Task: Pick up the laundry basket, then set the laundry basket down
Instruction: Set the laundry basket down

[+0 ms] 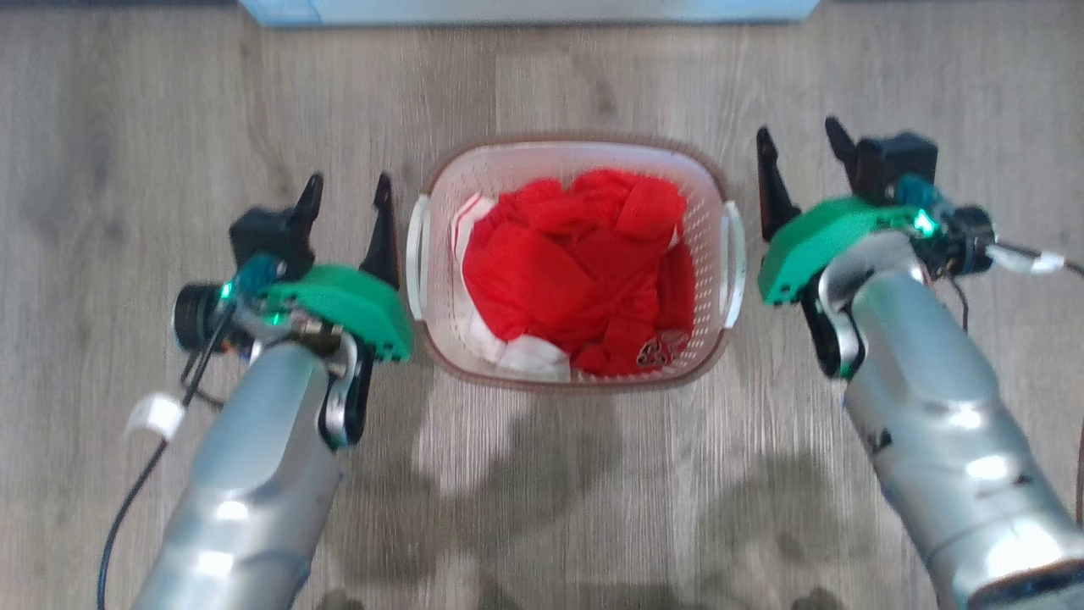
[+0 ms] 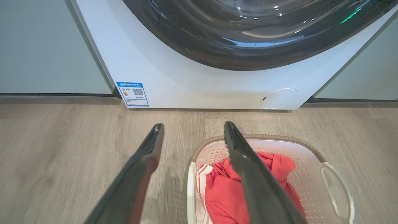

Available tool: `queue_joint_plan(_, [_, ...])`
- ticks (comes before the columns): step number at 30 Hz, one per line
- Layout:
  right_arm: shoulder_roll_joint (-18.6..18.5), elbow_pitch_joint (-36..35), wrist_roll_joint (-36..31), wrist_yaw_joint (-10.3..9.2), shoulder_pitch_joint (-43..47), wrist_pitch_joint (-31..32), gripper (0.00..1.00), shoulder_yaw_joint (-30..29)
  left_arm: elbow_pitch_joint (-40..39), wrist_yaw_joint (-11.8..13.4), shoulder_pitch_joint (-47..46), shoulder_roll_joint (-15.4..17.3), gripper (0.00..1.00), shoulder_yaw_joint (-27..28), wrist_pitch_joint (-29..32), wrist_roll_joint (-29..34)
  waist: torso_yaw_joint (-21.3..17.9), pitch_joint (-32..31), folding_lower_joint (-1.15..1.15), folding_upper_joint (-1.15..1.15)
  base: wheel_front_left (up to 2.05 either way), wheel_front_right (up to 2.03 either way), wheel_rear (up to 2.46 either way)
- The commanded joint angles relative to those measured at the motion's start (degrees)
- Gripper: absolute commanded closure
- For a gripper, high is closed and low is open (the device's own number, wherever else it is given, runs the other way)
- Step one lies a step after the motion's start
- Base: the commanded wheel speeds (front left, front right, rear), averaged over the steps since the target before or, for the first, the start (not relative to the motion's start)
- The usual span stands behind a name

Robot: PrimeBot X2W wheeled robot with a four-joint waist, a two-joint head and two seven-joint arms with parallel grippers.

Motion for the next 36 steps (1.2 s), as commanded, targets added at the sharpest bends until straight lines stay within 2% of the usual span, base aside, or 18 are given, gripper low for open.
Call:
queue_joint_plan(1, [1.19,-2.99,-0.47,0.4,2.8,-0.77,0.0,0.4,-3.09,0.01,2.02,1.53,0.0,3.15,-0.56,1.66,-0.54,-4.19,0.0,0.0,0.0,0.0,0.0])
queue_joint_plan(5, [1.19,-9.27,-0.18,0.4,8.79,-0.77,0.0,-0.33,-9.15,-0.76,8.73,1.04,0.0,8.14,-0.56,6.08,-0.97,-8.59,0.0,0.0,0.0,0.0,0.0])
queue_joint_plan(15, [1.19,-18.95,-0.76,0.4,19.41,-0.77,0.0,-1.19,-17.81,-2.18,19.08,0.02,0.0,14.24,-0.56,11.22,-1.56,-16.02,0.0,0.0,0.0,0.0,0.0])
queue_joint_plan(24, [1.19,-25.94,-1.23,0.4,27.52,-0.77,0.0,-1.62,-23.66,-2.51,28.41,-0.76,0.0,17.75,-0.56,13.1,-1.7,-21.24,0.0,0.0,0.0,0.0,0.0])
queue_joint_plan(36, [1.19,-32.48,-1.45,0.4,35.38,-0.77,0.0,-2.76,-28.11,-2.31,35.23,-1.28,0.0,18.95,-0.56,14.46,-2.0,-25.74,0.0,0.0,0.0,0.0,0.0])
